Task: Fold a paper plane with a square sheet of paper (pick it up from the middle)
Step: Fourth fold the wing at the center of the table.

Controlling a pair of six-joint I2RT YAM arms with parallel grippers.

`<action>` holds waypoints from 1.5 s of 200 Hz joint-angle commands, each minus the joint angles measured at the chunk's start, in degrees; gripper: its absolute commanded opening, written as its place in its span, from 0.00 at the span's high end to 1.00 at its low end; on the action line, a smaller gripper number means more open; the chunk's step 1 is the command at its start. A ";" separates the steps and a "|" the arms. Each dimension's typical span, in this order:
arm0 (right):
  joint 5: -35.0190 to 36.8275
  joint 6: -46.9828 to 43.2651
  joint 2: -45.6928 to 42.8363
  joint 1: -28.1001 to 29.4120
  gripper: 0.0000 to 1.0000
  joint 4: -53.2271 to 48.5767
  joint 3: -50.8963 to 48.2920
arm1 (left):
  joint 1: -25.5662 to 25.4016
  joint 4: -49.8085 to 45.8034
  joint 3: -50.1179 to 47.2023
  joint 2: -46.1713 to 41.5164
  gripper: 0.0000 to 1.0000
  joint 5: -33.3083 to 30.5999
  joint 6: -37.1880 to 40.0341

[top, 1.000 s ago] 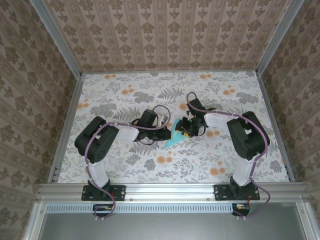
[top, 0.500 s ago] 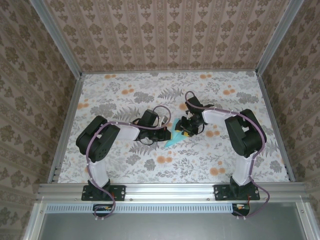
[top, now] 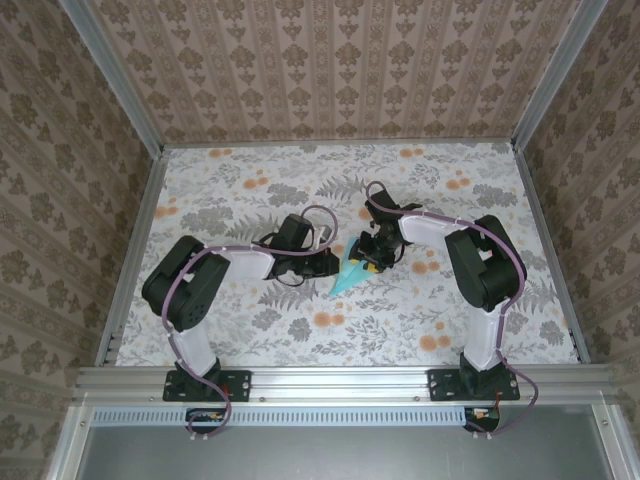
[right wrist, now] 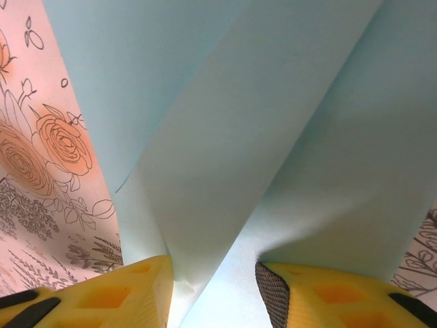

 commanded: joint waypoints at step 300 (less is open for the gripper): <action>6.73 -4.83 4.44 -0.81 0.46 0.75 -7.01 | -1.43 -7.92 2.87 4.87 0.93 -0.72 -1.34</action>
